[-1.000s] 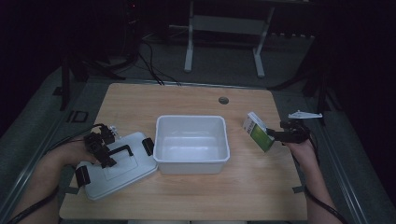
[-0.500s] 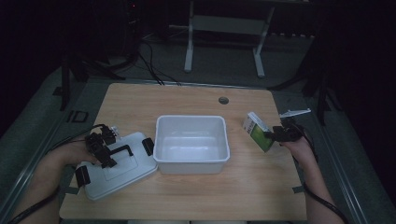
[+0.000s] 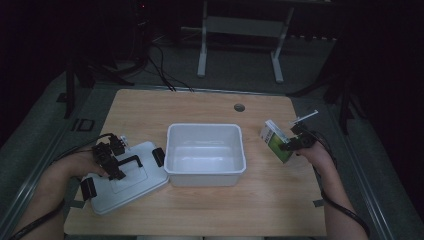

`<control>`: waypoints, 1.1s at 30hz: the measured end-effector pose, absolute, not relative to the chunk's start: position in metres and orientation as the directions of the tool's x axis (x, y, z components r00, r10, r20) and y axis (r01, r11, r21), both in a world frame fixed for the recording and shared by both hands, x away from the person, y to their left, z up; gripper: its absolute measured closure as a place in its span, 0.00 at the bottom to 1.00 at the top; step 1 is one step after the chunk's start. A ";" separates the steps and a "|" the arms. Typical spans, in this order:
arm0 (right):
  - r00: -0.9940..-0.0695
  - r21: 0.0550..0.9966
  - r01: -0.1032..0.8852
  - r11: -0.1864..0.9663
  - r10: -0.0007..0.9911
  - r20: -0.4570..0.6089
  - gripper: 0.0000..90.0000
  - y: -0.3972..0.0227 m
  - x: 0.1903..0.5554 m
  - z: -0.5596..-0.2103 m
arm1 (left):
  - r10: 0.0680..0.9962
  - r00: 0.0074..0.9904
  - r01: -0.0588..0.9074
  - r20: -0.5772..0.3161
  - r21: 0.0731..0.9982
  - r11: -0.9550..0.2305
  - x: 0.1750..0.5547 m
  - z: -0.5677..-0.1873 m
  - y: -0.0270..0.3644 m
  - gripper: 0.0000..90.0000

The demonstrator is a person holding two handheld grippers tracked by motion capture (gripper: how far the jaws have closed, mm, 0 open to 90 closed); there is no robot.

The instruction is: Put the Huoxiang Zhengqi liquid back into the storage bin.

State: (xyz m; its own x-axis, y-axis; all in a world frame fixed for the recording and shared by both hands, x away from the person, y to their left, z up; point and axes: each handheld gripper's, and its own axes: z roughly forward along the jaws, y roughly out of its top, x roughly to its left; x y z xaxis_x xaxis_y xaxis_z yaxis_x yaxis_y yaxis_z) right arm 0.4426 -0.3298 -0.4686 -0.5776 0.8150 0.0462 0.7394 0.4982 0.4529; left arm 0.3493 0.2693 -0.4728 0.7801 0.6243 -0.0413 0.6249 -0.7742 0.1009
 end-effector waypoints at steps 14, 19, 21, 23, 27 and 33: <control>-0.590 0.376 0.750 0.544 0.807 0.008 0.70 -0.321 0.450 -0.469 | 0.628 0.777 0.628 -0.043 0.098 -0.772 0.350 -0.473 0.269 0.38; -0.596 0.385 0.740 0.552 0.803 -0.004 0.71 -0.322 0.447 -0.464 | 0.626 0.778 0.627 -0.043 0.100 -0.772 0.350 -0.472 0.269 0.38; -0.599 0.387 0.738 0.553 0.801 -0.002 0.71 -0.324 0.445 -0.458 | 0.628 0.777 0.628 -0.042 0.100 -0.771 0.350 -0.472 0.268 0.38; -0.603 0.391 0.734 0.555 0.798 -0.002 0.71 -0.325 0.443 -0.455 | 0.627 0.778 0.628 -0.043 0.099 -0.772 0.350 -0.472 0.267 0.38; -0.616 0.399 0.722 0.565 0.788 -0.002 0.71 -0.327 0.438 -0.445 | 0.623 0.781 0.624 -0.043 0.095 -0.775 0.350 -0.472 0.267 0.38; -0.637 0.432 0.695 0.575 0.771 -0.002 0.71 -0.328 0.431 -0.429 | 0.621 0.783 0.621 -0.045 0.103 -0.777 0.350 -0.472 0.265 0.38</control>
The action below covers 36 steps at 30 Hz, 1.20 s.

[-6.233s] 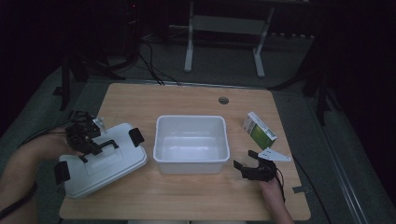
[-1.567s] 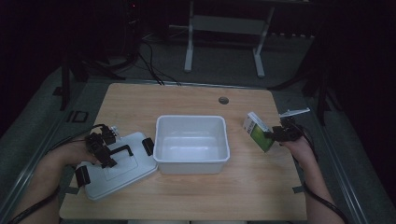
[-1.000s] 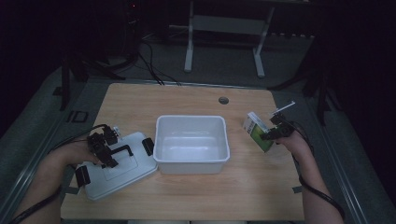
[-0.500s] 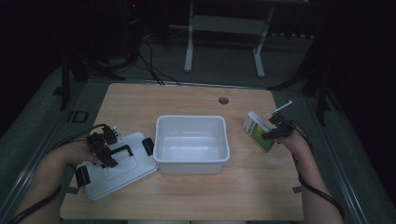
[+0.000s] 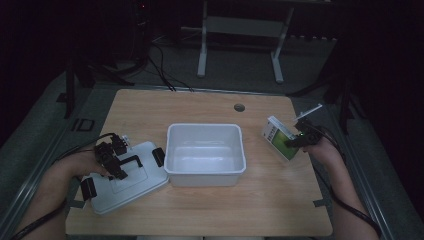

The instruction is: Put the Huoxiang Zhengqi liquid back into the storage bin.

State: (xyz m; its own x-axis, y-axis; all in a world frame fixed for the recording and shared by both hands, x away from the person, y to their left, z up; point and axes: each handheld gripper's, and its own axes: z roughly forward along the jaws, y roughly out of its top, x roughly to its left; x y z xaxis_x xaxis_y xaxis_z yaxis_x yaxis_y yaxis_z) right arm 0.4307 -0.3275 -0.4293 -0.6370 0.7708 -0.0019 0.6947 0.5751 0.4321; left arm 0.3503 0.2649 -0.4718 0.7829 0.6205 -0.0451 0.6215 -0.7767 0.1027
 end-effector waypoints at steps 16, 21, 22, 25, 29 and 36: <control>-0.740 0.533 0.567 0.628 0.673 -0.006 0.71 -0.308 0.410 -0.370 | 0.612 0.790 0.613 -0.043 0.098 -0.784 0.349 -0.470 0.260 0.38; -0.776 0.544 0.517 0.661 0.630 -0.028 0.71 -0.291 0.405 -0.356 | 0.612 0.790 0.613 -0.044 0.094 -0.785 0.349 -0.469 0.259 0.38; -0.783 0.546 0.509 0.666 0.621 -0.028 0.71 -0.287 0.404 -0.353 | 0.613 0.789 0.614 -0.042 0.091 -0.784 0.349 -0.469 0.259 0.38; -0.810 0.556 0.474 0.683 0.585 -0.029 0.71 -0.275 0.403 -0.347 | 0.614 0.789 0.615 -0.041 0.089 -0.784 0.349 -0.470 0.259 0.38; -0.842 0.560 0.428 0.710 0.538 -0.037 0.71 -0.257 0.399 -0.339 | 0.616 0.786 0.618 -0.045 0.083 -0.782 0.349 -0.470 0.261 0.38; -0.894 0.565 0.341 0.751 0.446 -0.053 0.71 -0.226 0.390 -0.331 | 0.619 0.784 0.620 -0.049 0.096 -0.778 0.347 -0.471 0.262 0.38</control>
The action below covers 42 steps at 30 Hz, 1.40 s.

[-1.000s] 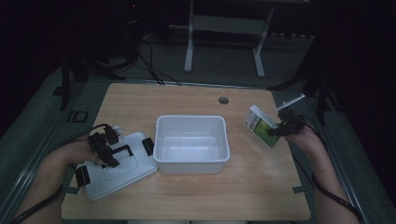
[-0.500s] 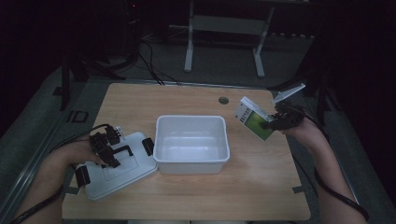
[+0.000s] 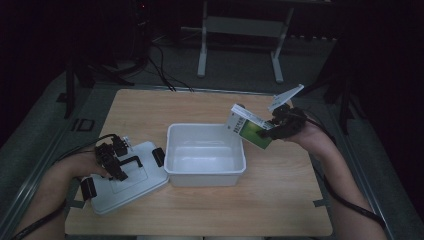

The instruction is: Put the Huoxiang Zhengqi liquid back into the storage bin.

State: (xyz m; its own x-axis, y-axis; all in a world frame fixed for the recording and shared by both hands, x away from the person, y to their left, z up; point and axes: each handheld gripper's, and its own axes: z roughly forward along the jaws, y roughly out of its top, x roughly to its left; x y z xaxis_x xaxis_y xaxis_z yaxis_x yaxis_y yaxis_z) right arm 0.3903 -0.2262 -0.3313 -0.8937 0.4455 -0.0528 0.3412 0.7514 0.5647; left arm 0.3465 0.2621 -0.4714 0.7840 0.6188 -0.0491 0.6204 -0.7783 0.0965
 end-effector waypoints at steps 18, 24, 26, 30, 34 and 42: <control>-0.976 0.545 0.167 0.821 0.215 -0.024 0.71 -0.160 0.370 -0.337 | 0.618 0.784 0.620 -0.050 0.086 -0.780 0.345 -0.469 0.263 0.38; -0.984 0.518 0.144 0.843 0.175 -0.013 0.71 -0.146 0.370 -0.348 | 0.621 0.782 0.623 -0.056 0.084 -0.777 0.345 -0.471 0.264 0.38; -0.987 0.512 0.131 0.849 0.159 -0.012 0.71 -0.143 0.371 -0.353 | 0.621 0.781 0.624 -0.059 0.086 -0.777 0.345 -0.472 0.265 0.38; -0.991 0.490 0.121 0.863 0.137 0.002 0.71 -0.138 0.372 -0.364 | 0.628 0.776 0.631 -0.063 0.084 -0.771 0.344 -0.474 0.266 0.38; -0.990 0.476 0.129 0.870 0.139 0.014 0.71 -0.134 0.375 -0.374 | 0.626 0.778 0.629 -0.061 0.078 -0.774 0.345 -0.475 0.266 0.38; -0.990 0.437 0.138 0.889 0.139 0.029 0.71 -0.127 0.381 -0.400 | 0.630 0.773 0.634 -0.066 0.077 -0.769 0.345 -0.478 0.267 0.38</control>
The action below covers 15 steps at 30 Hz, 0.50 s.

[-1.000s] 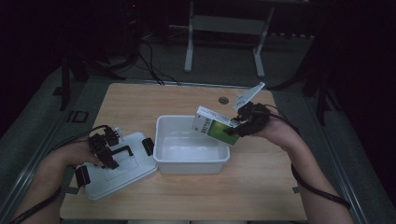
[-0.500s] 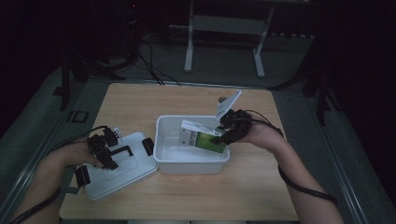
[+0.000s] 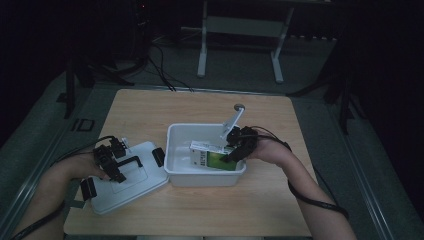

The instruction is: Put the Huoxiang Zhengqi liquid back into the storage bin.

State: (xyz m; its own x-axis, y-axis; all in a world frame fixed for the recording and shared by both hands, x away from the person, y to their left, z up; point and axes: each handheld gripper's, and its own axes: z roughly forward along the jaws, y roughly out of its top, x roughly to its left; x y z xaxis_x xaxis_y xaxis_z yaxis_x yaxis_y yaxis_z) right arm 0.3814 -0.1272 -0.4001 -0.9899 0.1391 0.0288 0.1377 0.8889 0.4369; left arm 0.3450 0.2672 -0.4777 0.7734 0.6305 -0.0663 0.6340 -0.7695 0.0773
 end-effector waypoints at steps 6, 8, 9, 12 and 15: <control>-0.989 0.409 0.149 0.900 0.138 0.057 0.71 -0.121 0.386 -0.417 | 0.628 0.776 0.631 -0.067 0.077 -0.772 0.345 -0.480 0.267 0.38; -0.990 0.396 0.144 0.907 0.132 0.059 0.71 -0.119 0.387 -0.422 | 0.628 0.775 0.631 -0.067 0.076 -0.772 0.346 -0.480 0.267 0.38; -0.989 0.391 0.147 0.909 0.131 0.066 0.71 -0.117 0.388 -0.425 | 0.628 0.775 0.631 -0.067 0.076 -0.772 0.346 -0.480 0.267 0.38; -0.990 0.373 0.143 0.917 0.124 0.074 0.71 -0.113 0.388 -0.431 | 0.627 0.776 0.631 -0.068 0.077 -0.772 0.346 -0.481 0.268 0.38; -0.990 0.364 0.139 0.921 0.117 0.081 0.71 -0.111 0.390 -0.437 | 0.627 0.776 0.631 -0.070 0.075 -0.772 0.346 -0.482 0.268 0.38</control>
State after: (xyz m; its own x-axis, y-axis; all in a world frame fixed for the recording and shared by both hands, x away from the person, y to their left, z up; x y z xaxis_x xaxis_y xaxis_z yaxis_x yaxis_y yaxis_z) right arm 0.3899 -0.1106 -0.4369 -0.9898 0.1173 0.0809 0.1389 0.9208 0.3644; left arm 0.3456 0.2680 -0.4824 0.7756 0.6273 -0.0704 0.6312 -0.7720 0.0749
